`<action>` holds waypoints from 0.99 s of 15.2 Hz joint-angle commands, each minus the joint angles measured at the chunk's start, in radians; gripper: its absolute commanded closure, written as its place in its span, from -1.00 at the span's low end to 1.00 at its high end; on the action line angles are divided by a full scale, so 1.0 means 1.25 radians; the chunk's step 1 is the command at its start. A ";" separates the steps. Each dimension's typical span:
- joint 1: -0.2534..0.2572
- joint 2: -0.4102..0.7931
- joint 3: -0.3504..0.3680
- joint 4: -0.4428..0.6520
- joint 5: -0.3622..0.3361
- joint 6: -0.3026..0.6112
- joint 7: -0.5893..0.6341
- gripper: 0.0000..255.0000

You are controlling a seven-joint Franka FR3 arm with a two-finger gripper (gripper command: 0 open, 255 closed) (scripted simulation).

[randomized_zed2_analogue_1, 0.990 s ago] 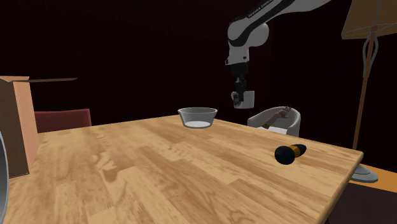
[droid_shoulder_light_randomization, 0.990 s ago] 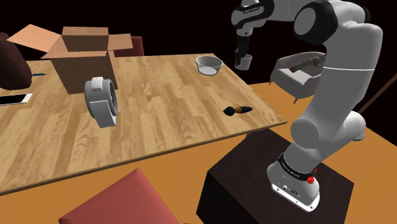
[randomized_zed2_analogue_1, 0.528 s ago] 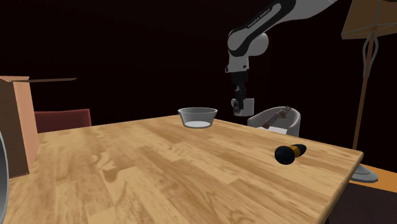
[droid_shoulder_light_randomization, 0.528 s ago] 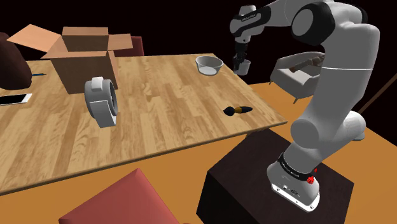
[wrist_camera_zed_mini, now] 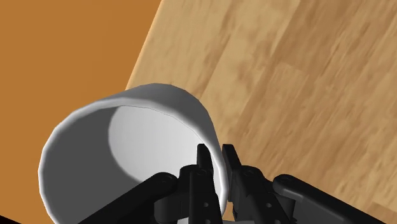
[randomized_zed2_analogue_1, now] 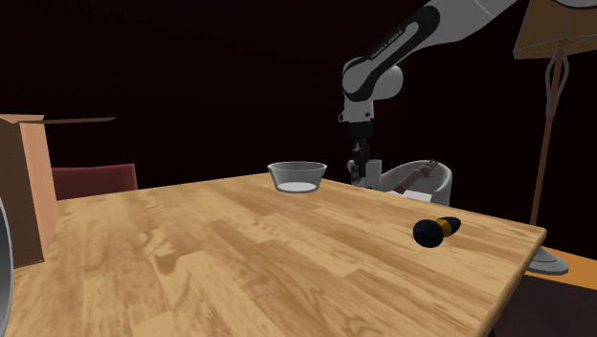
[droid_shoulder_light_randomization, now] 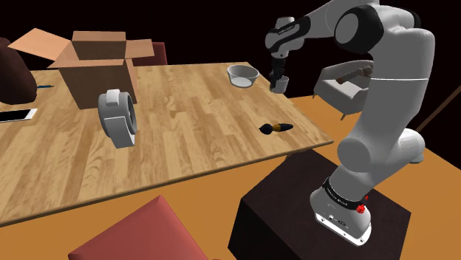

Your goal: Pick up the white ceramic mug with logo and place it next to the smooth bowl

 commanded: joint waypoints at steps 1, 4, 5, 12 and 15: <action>0.002 0.005 0.001 -0.012 -0.001 0.017 0.004 1.00; 0.002 0.005 0.001 -0.012 -0.001 0.017 0.004 1.00; 0.002 0.005 0.001 -0.012 -0.001 0.017 0.004 1.00; 0.002 0.005 0.001 -0.012 -0.001 0.017 0.004 -1.00; 0.003 -0.004 0.001 0.002 0.000 -0.006 0.003 -1.00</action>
